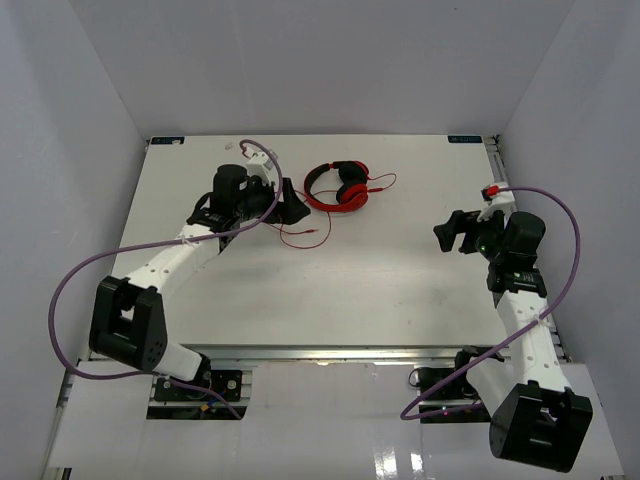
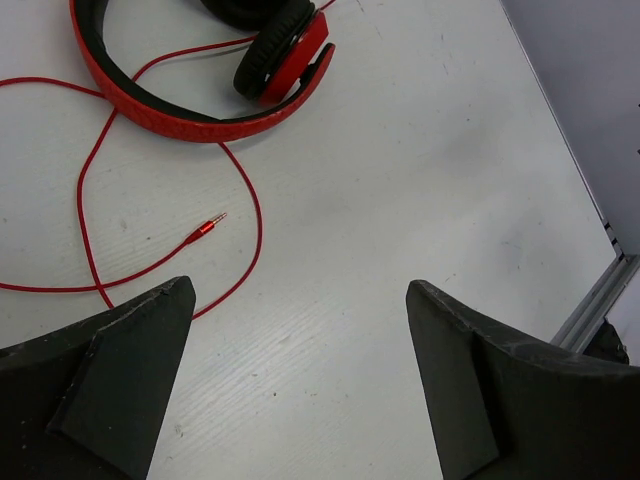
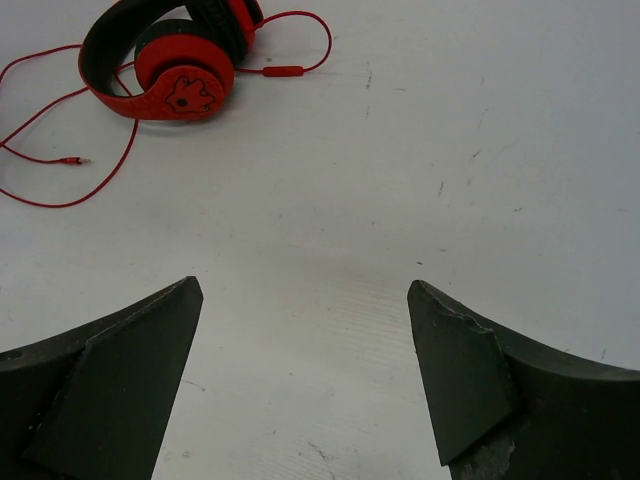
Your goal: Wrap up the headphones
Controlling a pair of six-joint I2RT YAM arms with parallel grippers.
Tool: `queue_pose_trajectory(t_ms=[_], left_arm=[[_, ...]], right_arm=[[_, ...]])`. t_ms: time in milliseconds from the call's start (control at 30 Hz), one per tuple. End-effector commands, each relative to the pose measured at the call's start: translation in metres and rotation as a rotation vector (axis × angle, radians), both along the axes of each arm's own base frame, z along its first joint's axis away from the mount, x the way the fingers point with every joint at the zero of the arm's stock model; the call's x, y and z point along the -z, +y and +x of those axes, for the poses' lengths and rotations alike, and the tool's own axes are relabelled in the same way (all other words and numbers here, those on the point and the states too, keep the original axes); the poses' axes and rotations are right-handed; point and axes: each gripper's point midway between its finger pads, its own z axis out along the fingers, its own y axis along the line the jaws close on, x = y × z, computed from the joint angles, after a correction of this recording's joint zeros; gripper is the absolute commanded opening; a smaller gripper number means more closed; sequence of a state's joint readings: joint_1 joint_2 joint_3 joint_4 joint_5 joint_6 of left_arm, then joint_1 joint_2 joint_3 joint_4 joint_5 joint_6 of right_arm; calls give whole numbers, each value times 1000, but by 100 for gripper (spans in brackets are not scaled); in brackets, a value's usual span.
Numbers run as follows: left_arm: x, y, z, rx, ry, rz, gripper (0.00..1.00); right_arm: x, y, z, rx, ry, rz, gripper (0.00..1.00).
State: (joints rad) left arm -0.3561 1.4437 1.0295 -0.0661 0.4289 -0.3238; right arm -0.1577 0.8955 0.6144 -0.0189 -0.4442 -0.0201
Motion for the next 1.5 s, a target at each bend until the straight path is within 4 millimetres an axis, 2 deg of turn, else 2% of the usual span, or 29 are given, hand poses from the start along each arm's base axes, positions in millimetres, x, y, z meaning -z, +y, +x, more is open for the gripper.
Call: queue_pose_trajectory(t_ms=[0, 67, 100, 133, 233, 333, 367, 433, 467, 500, 533, 633, 700, 733, 767, 900, 1067, 1167, 1333, 1433, 1467], left_arm=[[-23, -12, 9, 57, -50, -53, 98], [-13, -15, 17, 55, -20, -44, 98], [-8, -16, 22, 45, 2, -38, 98], [-6, -16, 28, 26, 37, -26, 98], [35, -13, 55, -74, 200, 46, 98], [63, -12, 85, -154, 307, 111, 98], [52, -13, 91, -163, 299, 103, 98], [70, -11, 117, -239, 336, 152, 98], [87, -9, 128, -272, 361, 179, 98], [80, -12, 138, -286, 346, 170, 97], [81, -14, 145, -293, 342, 171, 97], [90, -22, 169, -325, 327, 190, 95], [115, -23, 177, -350, 348, 243, 94], [111, -25, 185, -358, 330, 247, 93], [126, -24, 186, -371, 351, 276, 91], [145, -27, 186, -354, 357, 323, 83], [148, -37, 184, -324, 323, 370, 67], [150, -35, 184, -330, 300, 418, 51], [154, -38, 176, -312, 303, 452, 42], [150, -39, 175, -312, 302, 445, 29], [145, -39, 177, -317, 292, 442, 20]], right_arm=[[-33, 4, 6, -28, -93, 18, 90], [-38, 18, 2, -214, -176, -122, 90], [-30, 37, -14, -373, -173, -134, 90], [-25, 47, -21, -457, -169, -121, 90], [-16, 64, -32, -582, -158, -51, 90], [-2, 64, -32, -590, -135, -39, 90], [0, 63, -32, -582, -130, -47, 90], [4, 63, -32, -579, -125, -51, 90], [4, 63, -33, -586, -125, -46, 90], [3, 64, -33, -590, -130, -45, 90], [3, 65, -34, -592, -128, -39, 90], [1, 65, -34, -596, -128, -35, 90], [1, 65, -34, -596, -130, -36, 90], [0, 66, -35, -599, -132, -36, 90], [0, 65, -35, -597, -135, -38, 90], [-1, 65, -34, -594, -136, -42, 90], [0, 65, -33, -594, -129, -40, 90], [0, 64, -32, -589, -127, -40, 90], [1, 63, -32, -583, -120, -36, 90], [3, 64, -33, -586, -116, -34, 90], [4, 65, -35, -597, -114, -32, 90]])
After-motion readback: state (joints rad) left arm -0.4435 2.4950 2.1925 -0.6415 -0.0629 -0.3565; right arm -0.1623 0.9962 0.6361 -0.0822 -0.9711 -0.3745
